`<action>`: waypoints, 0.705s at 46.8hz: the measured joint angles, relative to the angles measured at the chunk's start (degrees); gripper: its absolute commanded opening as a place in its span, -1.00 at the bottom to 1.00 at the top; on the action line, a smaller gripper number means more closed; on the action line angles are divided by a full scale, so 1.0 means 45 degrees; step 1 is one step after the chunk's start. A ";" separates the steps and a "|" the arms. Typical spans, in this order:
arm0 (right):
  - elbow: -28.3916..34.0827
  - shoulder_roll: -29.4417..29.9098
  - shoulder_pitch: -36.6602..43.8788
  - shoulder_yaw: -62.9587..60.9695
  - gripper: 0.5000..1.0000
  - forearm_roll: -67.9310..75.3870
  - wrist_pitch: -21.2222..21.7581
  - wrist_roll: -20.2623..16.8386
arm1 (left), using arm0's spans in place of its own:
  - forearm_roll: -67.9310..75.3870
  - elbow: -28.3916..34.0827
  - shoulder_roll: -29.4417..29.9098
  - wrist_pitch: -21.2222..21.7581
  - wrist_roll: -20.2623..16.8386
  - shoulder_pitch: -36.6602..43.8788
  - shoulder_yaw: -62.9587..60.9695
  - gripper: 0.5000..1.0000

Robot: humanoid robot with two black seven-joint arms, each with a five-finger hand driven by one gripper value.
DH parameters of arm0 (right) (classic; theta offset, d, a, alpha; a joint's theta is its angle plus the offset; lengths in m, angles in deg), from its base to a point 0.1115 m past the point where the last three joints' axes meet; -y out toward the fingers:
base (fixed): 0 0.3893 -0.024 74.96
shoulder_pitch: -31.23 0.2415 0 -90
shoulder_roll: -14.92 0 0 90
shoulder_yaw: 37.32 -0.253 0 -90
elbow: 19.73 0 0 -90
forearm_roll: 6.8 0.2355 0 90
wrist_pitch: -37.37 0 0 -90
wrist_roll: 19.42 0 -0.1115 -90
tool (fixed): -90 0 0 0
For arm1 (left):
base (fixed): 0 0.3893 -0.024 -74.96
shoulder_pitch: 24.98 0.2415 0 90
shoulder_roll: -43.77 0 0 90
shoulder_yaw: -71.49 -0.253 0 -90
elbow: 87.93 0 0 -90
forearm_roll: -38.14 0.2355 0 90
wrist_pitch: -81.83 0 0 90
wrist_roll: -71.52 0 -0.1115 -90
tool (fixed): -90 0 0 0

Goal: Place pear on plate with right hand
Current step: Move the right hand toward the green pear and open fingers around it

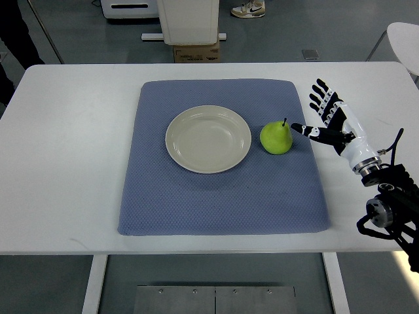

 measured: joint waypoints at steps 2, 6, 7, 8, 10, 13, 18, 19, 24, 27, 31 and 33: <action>0.0000 0.0026 0.0012 0.0039 0.99 -0.0132 -0.0122 0.0000 | 0.0000 0.0002 0.0000 0.0000 0.0000 0.0001 0.0000 1.00; -0.0002 0.0065 0.0132 0.0362 0.99 -0.0427 -0.0403 -0.0003 | 0.0000 0.0005 0.0000 -0.0001 -0.0001 0.0000 0.0000 1.00; -0.0003 0.0073 0.0187 0.0508 0.99 -0.0468 -0.0489 -0.0004 | 0.0000 0.0005 0.0000 -0.0001 0.0000 0.0000 0.0000 1.00; -0.0003 0.0078 0.0242 0.0638 0.99 -0.0494 -0.0560 -0.0005 | 0.0000 0.0006 0.0000 -0.0002 0.0000 0.0000 0.0000 1.00; -0.0004 0.0110 0.0408 0.0966 0.99 -0.0511 -0.0816 -0.0005 | 0.0000 0.0006 0.0000 -0.0002 0.0000 0.0001 0.0000 1.00; -0.0004 0.0120 0.0594 0.1409 0.99 -0.0518 -0.1140 -0.0005 | 0.0000 0.0007 0.0000 -0.0002 0.0001 0.0001 0.0000 1.00; -0.0004 0.0139 0.0885 0.2057 0.99 -0.0517 -0.1500 -0.0005 | 0.0000 0.0006 0.0000 -0.0002 0.0001 0.0001 0.0000 1.00; -0.0005 0.0148 0.0923 0.2152 0.99 -0.0517 -0.1549 -0.0005 | 0.0000 0.0006 0.0000 -0.0002 0.0000 0.0001 0.0000 1.00; -0.0004 0.0177 0.1120 0.2632 0.99 -0.0518 -0.1840 -0.0005 | 0.0000 0.0006 0.0000 -0.0003 0.0000 0.0002 0.0000 1.00; -0.0011 0.0212 0.1153 0.2754 0.99 -0.0518 -0.1924 -0.0005 | 0.0000 0.0006 0.0000 -0.0003 0.0000 0.0000 0.0000 1.00; -0.0022 0.0215 0.1207 0.2796 0.99 -0.0520 -0.1978 -0.0005 | 0.0000 0.0005 0.0000 -0.0003 0.0000 0.0000 0.0000 1.00; -0.0023 0.0215 0.1238 0.2868 0.99 -0.0524 -0.1988 -0.0005 | 0.0000 0.0005 0.0000 -0.0002 0.0000 0.0001 0.0000 1.00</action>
